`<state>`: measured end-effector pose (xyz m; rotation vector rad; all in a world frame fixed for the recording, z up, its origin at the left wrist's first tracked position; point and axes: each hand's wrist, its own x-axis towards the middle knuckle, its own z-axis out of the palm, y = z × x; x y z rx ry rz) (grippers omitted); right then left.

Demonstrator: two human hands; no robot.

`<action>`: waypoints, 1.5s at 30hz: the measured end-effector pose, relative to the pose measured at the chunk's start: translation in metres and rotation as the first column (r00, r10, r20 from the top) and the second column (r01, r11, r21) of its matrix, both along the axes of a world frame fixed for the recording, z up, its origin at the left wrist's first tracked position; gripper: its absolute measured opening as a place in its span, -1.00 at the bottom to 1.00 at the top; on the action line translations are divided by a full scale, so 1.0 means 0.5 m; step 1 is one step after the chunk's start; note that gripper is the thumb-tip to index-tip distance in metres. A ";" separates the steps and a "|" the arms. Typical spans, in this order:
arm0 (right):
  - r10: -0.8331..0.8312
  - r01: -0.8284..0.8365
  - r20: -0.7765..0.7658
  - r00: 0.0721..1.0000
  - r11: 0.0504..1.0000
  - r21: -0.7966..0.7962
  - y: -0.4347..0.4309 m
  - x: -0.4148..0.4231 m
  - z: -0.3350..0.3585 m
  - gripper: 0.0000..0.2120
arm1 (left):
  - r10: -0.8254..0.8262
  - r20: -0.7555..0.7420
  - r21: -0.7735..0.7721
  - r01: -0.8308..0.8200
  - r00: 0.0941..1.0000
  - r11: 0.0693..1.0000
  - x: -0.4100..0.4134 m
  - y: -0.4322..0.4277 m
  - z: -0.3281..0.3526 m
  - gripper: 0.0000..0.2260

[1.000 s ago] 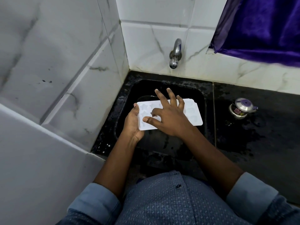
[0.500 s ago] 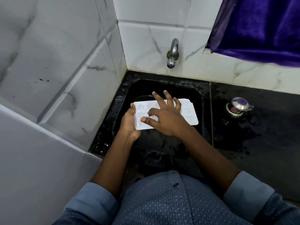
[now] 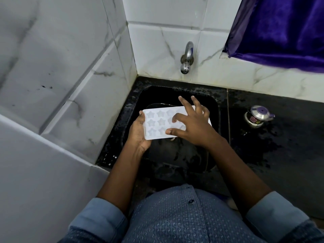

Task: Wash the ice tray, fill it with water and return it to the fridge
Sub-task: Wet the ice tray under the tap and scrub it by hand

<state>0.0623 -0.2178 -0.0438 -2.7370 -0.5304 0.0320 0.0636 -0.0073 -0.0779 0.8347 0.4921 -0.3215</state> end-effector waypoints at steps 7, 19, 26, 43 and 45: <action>-0.046 0.045 -0.040 0.998 0.999 -0.024 0.013 -0.002 0.000 -0.26 | -0.046 0.018 -0.006 0.046 0.999 0.999 -0.004 -0.016 0.013 -0.39; -0.044 0.043 -0.063 0.997 0.999 -0.020 0.010 -0.003 0.004 -0.28 | -0.060 0.026 0.008 0.060 0.998 0.998 -0.008 -0.023 0.015 -0.40; -0.037 0.036 -0.075 0.996 0.999 -0.020 0.006 -0.005 0.004 -0.19 | -0.050 0.025 0.020 0.050 0.998 0.999 -0.007 -0.022 0.014 -0.38; -0.047 0.045 -0.079 0.996 0.999 -0.021 0.003 -0.007 0.008 -0.27 | -0.058 0.008 0.005 0.058 0.998 0.998 -0.010 -0.032 0.019 -0.38; -0.047 0.044 -0.081 0.996 0.998 -0.035 0.003 -0.007 0.008 -0.26 | -0.062 0.019 0.000 0.062 0.998 0.998 -0.010 -0.030 0.020 -0.39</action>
